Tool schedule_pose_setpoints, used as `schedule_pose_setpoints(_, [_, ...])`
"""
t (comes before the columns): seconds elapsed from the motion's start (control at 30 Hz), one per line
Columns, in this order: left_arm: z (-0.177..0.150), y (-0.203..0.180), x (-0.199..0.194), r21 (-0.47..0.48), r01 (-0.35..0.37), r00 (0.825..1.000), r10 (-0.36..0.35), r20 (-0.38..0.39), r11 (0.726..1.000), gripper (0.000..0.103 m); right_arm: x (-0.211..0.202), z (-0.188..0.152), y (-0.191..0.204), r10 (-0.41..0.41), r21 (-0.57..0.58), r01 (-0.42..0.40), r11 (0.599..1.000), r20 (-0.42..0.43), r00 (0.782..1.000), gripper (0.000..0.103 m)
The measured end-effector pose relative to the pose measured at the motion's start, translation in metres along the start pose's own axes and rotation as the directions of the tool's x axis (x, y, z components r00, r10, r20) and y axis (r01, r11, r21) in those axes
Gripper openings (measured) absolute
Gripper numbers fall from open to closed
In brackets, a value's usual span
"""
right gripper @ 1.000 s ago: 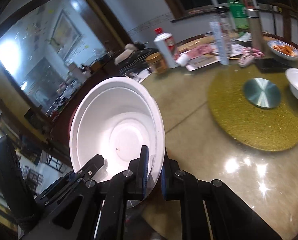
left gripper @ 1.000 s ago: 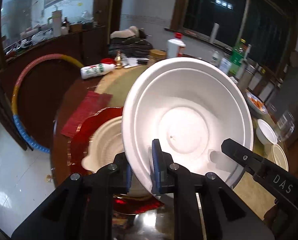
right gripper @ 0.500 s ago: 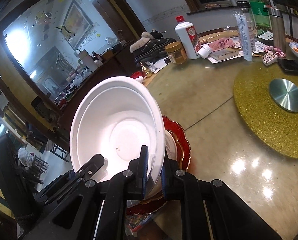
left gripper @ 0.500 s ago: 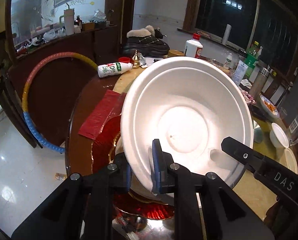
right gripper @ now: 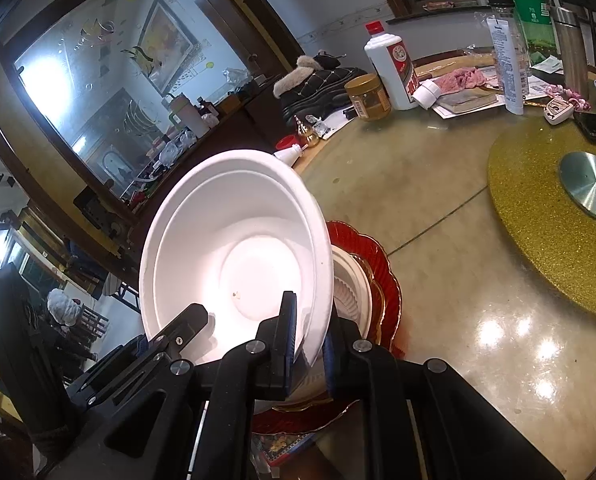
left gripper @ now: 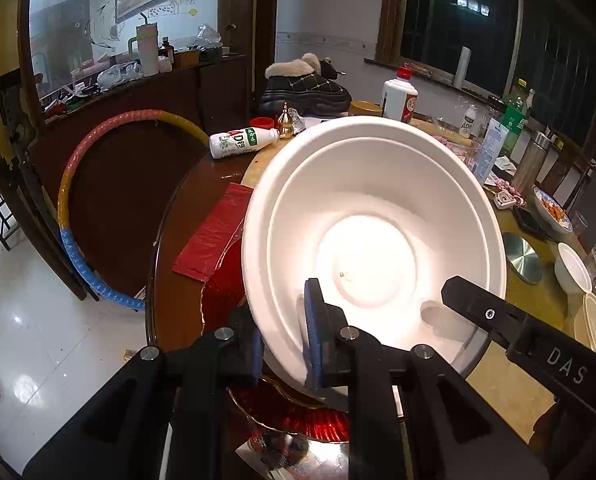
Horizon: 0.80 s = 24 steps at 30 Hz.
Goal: Organize plates and bowls
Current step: 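Carry the white foam bowl with both grippers over the red plate stack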
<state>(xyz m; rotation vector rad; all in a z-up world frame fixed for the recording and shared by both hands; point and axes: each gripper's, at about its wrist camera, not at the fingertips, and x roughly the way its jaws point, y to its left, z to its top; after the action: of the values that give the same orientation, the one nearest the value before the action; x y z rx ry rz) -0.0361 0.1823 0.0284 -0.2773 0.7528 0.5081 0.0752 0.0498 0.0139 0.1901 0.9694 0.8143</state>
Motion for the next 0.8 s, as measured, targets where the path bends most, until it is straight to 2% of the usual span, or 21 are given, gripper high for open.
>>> schedule_pose_setpoints(0.43, [-0.003,0.007,0.005,0.006,0.002,1.0,-0.002,-0.012,1.0,0.016,0.013,-0.005,0.0,0.003,-0.015,-0.003,1.0,-0.034,0.999,0.013])
schedule_pose_setpoints(0.8, [-0.004,0.004,0.015,0.027,-0.023,0.999,0.023,-0.034,0.999,0.016,0.019,-0.008,-0.004,0.009,-0.006,-0.01,1.0,-0.06,0.998,0.014])
